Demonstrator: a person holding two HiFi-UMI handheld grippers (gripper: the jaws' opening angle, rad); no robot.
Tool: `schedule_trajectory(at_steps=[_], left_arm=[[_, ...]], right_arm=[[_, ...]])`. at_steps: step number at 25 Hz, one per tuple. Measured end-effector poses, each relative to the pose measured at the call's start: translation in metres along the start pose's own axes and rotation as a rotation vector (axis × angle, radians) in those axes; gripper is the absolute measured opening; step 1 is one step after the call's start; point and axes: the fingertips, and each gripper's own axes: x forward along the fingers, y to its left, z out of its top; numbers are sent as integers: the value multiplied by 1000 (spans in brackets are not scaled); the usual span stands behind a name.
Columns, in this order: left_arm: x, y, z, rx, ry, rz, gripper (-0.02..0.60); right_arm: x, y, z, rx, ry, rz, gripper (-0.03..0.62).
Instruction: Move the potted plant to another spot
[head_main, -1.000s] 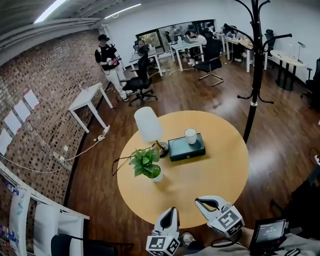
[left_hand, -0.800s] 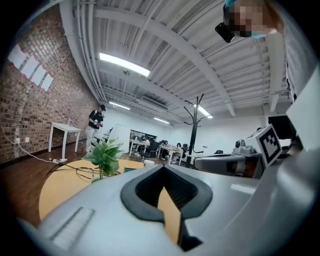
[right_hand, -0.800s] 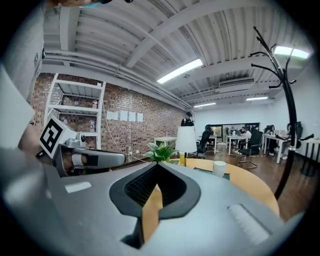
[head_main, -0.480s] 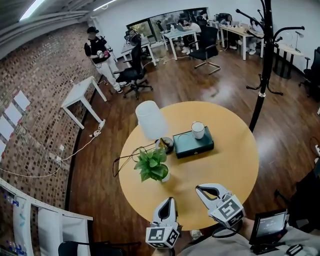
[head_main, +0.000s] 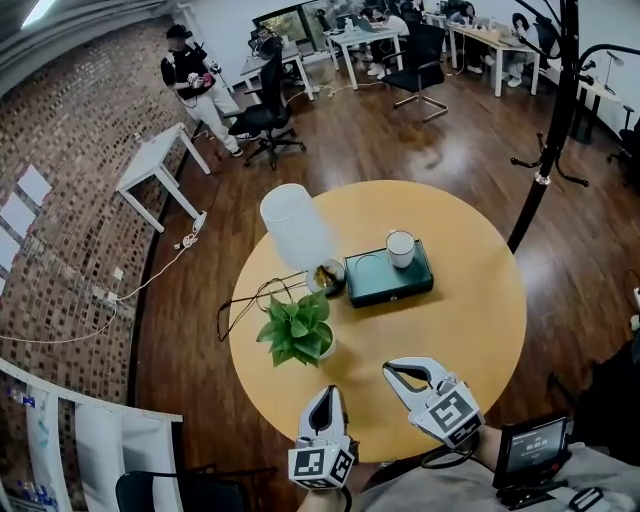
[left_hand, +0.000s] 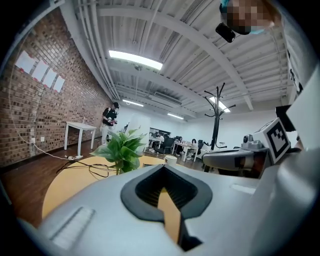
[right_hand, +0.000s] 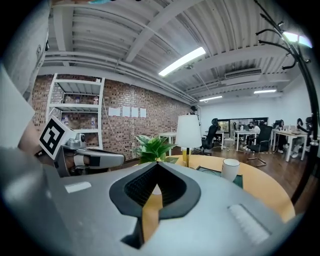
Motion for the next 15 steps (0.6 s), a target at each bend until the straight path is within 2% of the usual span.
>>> schedule_trajectory(at_steps=[5,10,15], left_arm=[[12,30,-26,14,39,23,2],[14,80,-67,11,90,43,2],[39,111,-119,9,144,78,2]], right_arm=[[41,6,-29,-6,34,31,8],[94,32,-79,0,117,64,8],[139,29,-134,17,178,109,8]])
